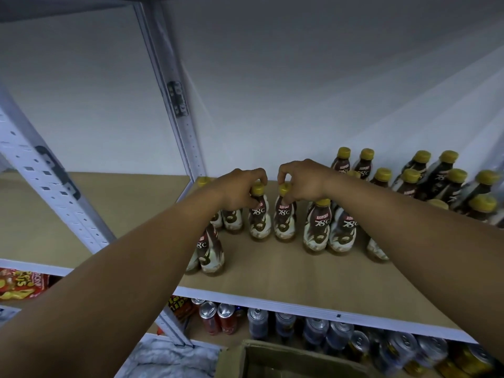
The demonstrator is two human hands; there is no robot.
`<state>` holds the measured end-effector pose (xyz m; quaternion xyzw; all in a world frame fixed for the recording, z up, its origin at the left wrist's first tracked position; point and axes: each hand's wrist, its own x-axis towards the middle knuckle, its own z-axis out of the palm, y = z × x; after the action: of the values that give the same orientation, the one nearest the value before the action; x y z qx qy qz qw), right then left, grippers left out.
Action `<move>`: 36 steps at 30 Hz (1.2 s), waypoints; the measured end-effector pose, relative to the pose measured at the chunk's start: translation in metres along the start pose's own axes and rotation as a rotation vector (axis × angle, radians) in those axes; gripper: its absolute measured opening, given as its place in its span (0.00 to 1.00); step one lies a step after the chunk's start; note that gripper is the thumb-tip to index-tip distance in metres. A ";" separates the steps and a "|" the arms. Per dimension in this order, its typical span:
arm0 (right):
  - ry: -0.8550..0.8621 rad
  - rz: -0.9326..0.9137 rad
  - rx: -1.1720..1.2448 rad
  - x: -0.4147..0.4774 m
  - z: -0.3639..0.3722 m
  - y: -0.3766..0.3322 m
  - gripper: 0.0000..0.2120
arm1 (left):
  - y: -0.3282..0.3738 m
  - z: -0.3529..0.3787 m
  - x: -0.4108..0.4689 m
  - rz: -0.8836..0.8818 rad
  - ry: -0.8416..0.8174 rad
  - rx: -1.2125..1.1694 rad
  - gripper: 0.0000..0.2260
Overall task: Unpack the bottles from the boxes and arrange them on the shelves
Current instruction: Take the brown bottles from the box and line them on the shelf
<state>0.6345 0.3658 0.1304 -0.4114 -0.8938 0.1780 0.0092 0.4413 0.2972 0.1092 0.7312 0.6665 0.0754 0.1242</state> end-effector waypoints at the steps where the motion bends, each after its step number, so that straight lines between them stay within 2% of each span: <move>1: -0.008 0.002 -0.005 0.001 0.000 0.000 0.21 | 0.000 0.001 0.002 0.004 0.001 0.010 0.21; 9: 0.019 -0.021 -0.071 0.011 0.003 0.000 0.19 | -0.003 0.001 0.015 0.015 -0.002 0.026 0.20; 17: 0.073 -0.001 -0.101 0.026 0.002 0.000 0.24 | -0.005 -0.003 0.031 0.015 0.001 0.044 0.19; 28: 0.098 0.006 -0.081 0.050 -0.001 0.008 0.25 | -0.014 -0.010 0.060 0.008 -0.007 0.089 0.20; 36: 0.129 -0.015 -0.038 0.071 -0.002 0.013 0.21 | -0.028 -0.020 0.078 -0.002 -0.016 0.115 0.21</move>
<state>0.5971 0.4265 0.1185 -0.4154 -0.8977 0.1341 0.0601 0.4168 0.3782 0.1163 0.7369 0.6696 0.0310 0.0876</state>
